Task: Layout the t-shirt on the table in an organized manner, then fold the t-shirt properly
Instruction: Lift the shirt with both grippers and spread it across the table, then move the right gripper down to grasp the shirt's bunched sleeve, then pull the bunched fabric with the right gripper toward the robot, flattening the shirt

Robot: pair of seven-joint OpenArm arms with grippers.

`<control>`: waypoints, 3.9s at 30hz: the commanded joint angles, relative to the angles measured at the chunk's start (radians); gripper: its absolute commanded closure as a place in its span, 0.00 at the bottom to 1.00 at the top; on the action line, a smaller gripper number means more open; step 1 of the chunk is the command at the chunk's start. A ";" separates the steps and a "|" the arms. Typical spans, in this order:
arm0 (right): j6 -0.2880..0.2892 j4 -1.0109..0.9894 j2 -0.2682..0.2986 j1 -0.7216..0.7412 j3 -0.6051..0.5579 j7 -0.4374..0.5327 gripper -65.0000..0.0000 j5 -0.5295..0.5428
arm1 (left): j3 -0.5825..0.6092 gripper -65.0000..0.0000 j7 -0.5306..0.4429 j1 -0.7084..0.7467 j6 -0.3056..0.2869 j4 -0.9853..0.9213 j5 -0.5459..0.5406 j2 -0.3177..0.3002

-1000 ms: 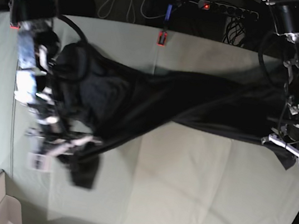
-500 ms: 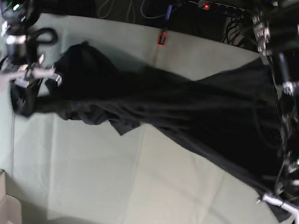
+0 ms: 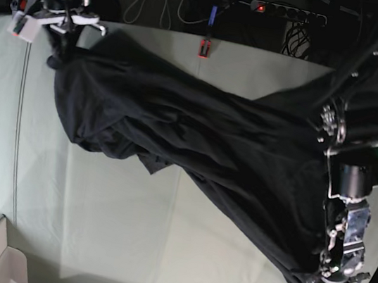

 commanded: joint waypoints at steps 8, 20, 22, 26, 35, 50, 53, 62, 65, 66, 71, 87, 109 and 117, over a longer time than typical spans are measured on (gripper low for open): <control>0.004 -0.069 0.003 -0.009 -0.058 0.014 1.00 0.006 | 0.003 0.64 -0.046 -0.121 -0.004 -0.247 0.004 -0.001; 0.004 -0.069 0.089 -0.006 -0.058 0.011 0.78 0.006 | -0.075 0.55 0.433 0.227 -0.008 0.226 -0.079 0.002; 0.004 -0.069 0.106 -0.004 -0.055 0.013 0.71 0.006 | -0.114 0.55 0.525 0.350 -0.008 0.427 -0.161 0.005; 0.004 -0.069 0.138 0.020 -0.051 0.019 0.63 0.006 | -0.124 0.55 0.591 0.606 -0.001 0.763 -0.317 0.005; 0.004 -0.070 0.206 0.114 -0.055 0.008 0.62 0.006 | -0.272 0.55 0.589 0.976 -0.005 0.931 -0.412 0.036; 0.004 -0.069 0.218 0.385 -0.057 -0.345 0.51 0.006 | -0.295 0.56 0.592 0.971 -0.008 0.741 -0.417 0.082; 0.004 -0.072 0.243 0.424 -0.058 -0.346 0.51 0.006 | -0.240 0.56 0.589 0.968 -0.008 0.741 -0.414 0.088; 0.005 -0.336 0.344 0.660 -0.213 -0.343 0.46 0.006 | -0.146 0.66 0.588 0.962 -0.008 0.658 -0.420 0.087; 0.005 -0.440 0.398 0.758 -0.350 -0.342 0.43 0.006 | -0.152 0.78 0.588 0.970 -0.008 0.668 -0.420 0.079; 0.005 -0.474 0.418 0.792 -0.399 -0.340 0.43 0.006 | -0.154 0.82 0.588 0.971 -0.008 0.669 -0.421 0.079; 0.034 -0.609 0.453 0.933 -0.598 -0.339 0.43 0.006 | -0.193 1.00 0.592 0.971 -0.008 0.669 -0.421 0.065; 0.114 -0.937 0.323 1.037 -0.651 -0.173 0.47 -0.328 | -0.333 1.00 0.591 0.963 -0.008 0.669 -0.421 0.057; 0.265 -0.943 0.303 1.338 -0.279 -0.157 1.00 -0.411 | -0.454 1.00 0.600 0.963 -0.008 0.786 -0.421 0.059; 0.261 -1.058 0.301 1.498 -0.267 -0.153 1.00 -0.411 | -0.453 1.00 0.600 0.963 -0.008 0.852 -0.421 0.057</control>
